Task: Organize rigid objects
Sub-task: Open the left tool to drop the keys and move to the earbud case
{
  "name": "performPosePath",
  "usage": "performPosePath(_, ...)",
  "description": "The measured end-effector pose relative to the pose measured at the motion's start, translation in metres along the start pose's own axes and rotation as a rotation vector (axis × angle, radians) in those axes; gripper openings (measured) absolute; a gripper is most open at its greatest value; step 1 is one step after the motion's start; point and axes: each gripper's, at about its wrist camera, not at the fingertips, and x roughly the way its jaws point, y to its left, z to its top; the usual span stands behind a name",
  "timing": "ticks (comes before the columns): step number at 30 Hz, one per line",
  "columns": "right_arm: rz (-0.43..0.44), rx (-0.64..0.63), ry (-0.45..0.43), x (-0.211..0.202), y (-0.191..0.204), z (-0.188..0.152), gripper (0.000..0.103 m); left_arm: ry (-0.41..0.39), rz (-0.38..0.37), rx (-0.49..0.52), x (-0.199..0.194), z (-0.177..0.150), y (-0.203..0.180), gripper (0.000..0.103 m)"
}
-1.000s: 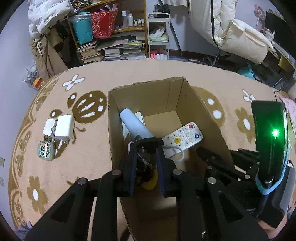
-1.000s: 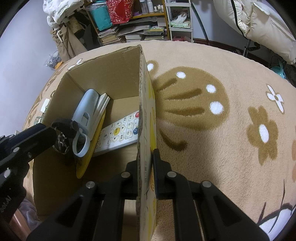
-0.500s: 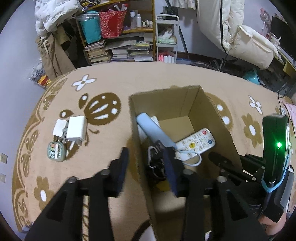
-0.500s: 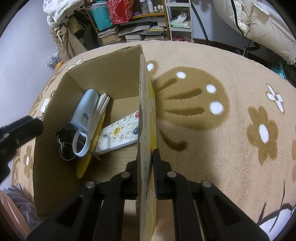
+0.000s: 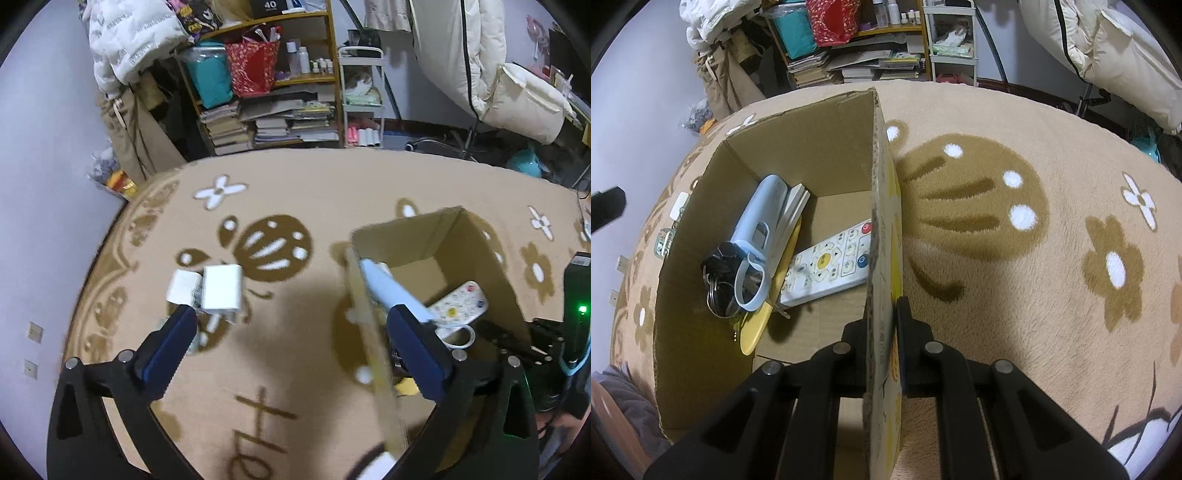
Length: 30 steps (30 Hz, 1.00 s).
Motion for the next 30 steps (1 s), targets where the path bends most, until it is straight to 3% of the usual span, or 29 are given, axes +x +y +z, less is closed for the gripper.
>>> performPosePath(5,0.001,0.0,0.001,0.0,0.0,0.0,0.011,0.014,0.0,0.0,0.007,0.003,0.03,0.102)
performPosePath(13,0.002,0.002,0.002,0.0,0.001,0.0,0.011,0.084,-0.037,-0.115,0.041,-0.006,0.087,0.102)
performPosePath(27,-0.001,0.001,0.006,0.005,-0.003,-0.001,0.011,0.159,0.037,-0.164,0.105,-0.032,0.139,0.102)
performPosePath(30,0.001,0.003,0.007,0.005,-0.004,-0.003,0.011,0.173,0.003,-0.214,0.119,-0.036,0.151,0.102)
